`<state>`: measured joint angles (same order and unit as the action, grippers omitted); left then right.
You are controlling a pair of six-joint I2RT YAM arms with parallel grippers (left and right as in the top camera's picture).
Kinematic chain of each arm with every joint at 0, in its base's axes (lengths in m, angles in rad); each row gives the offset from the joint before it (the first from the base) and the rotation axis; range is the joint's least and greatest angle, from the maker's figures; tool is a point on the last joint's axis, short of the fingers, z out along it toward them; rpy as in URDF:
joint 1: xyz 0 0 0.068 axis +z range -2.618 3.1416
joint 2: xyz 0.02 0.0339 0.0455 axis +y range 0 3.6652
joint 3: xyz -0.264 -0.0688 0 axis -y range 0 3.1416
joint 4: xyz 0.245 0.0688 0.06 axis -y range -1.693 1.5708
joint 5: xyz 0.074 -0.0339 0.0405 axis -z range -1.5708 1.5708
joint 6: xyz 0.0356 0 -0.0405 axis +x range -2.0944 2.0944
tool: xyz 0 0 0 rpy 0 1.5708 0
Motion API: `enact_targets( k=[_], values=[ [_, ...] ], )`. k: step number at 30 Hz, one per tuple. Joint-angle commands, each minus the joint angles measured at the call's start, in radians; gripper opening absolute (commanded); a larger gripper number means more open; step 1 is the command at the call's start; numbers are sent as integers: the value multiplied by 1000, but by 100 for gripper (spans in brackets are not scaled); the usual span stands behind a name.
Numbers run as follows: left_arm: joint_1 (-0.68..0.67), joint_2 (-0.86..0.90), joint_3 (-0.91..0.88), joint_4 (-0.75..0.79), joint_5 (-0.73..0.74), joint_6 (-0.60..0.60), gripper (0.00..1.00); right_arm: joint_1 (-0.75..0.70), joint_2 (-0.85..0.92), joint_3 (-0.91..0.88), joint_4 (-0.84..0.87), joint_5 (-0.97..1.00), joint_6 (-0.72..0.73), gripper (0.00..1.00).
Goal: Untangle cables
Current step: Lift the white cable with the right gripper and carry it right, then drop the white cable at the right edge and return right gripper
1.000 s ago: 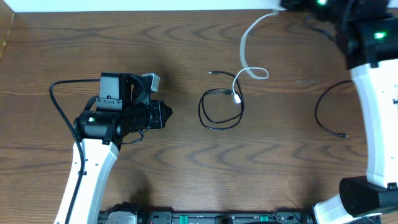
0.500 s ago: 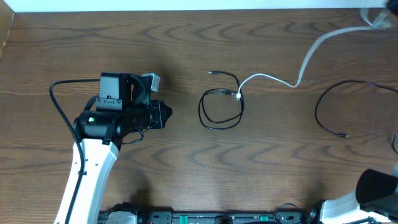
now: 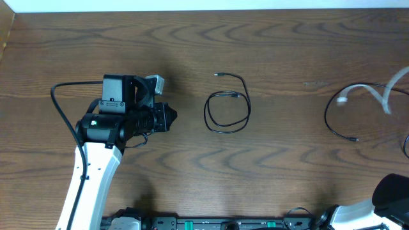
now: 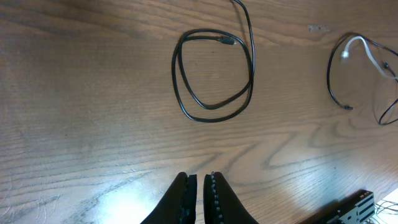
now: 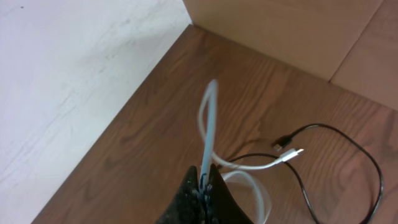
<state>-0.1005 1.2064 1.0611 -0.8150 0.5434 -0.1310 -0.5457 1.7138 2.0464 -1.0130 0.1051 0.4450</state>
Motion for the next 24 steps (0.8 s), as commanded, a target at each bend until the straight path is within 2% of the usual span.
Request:
enact_targets(
  k=[1, 7, 8, 9, 11, 12, 13, 16, 24],
  values=[
    [-1, 2, 0, -4, -6, -1, 11, 10, -6, 14, -4, 24, -40, 1],
    [-1, 2, 0, -11, -6, -1, 11, 11, 3, 13, -73, -10, -69, 8],
    [-1, 2, 0, -11, -6, -1, 11, 11, 6, 13, -92, -10, -69, 12],
    [-1, 2, 0, -11, -6, -1, 11, 11, 8, 13, -107, -10, -69, 19],
    [-1, 2, 0, -11, -6, -1, 11, 11, 17, 10, -134, -11, -69, 47],
    [-1, 2, 0, -11, -6, -1, 11, 11, 23, 10, -143, -11, -69, 55],
    [-1, 2, 0, -11, -6, -1, 11, 11, 29, 8, -150, -11, -69, 58],
    [-1, 2, 0, -11, -6, -1, 11, 11, 47, 3, -167, -65, -80, 58],
    [-1, 2, -3, -11, -55, -1, 11, 90, 109, 2, -232, -480, -238, 60]
  ],
)
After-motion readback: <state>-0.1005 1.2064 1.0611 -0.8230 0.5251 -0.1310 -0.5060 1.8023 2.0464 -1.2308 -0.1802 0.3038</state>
